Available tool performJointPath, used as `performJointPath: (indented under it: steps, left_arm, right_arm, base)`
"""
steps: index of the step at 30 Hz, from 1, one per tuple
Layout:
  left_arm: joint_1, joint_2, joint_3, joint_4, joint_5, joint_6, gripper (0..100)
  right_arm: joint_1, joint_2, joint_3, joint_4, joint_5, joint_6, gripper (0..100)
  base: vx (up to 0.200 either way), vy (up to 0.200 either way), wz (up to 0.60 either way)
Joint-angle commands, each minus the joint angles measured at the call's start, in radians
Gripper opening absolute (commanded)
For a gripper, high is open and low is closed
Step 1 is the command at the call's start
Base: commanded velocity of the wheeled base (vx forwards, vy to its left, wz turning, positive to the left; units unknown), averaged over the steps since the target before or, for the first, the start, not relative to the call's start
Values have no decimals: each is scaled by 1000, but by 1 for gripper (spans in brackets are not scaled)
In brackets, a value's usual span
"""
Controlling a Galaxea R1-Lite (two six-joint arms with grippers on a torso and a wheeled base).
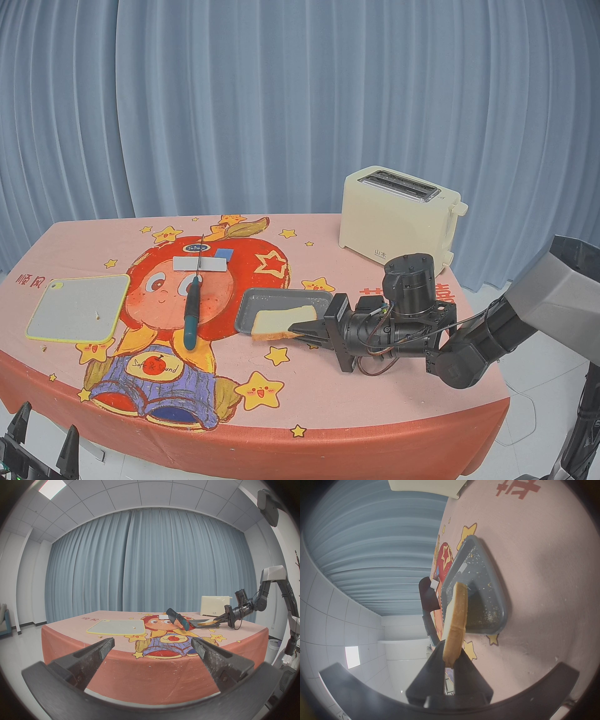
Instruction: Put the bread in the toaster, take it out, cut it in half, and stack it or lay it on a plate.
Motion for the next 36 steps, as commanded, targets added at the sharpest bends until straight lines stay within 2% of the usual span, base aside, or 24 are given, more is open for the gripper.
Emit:
performJointPath:
  steps: [1, 19, 26, 36]
  left_arm:
    - [0, 0, 18, 0, -1, -1, 100]
    - [0, 0, 18, 0, -1, -1, 100]
    - [0, 0, 18, 0, -1, -1, 100]
    - [0, 0, 18, 0, -1, -1, 100]
  right_arm:
    - [2, 9, 2, -1, 2, 0, 0]
    - [7, -75, 21, -6, -1, -6, 0]
    - [16, -132, 36, -4, -15, -14, 0]
    - [11, -226, 64, 0, -43, -97, 0]
  base:
    - [0, 0, 0]
    - [0, 0, 0]
    - [0, 0, 0]
    - [0, 0, 0]
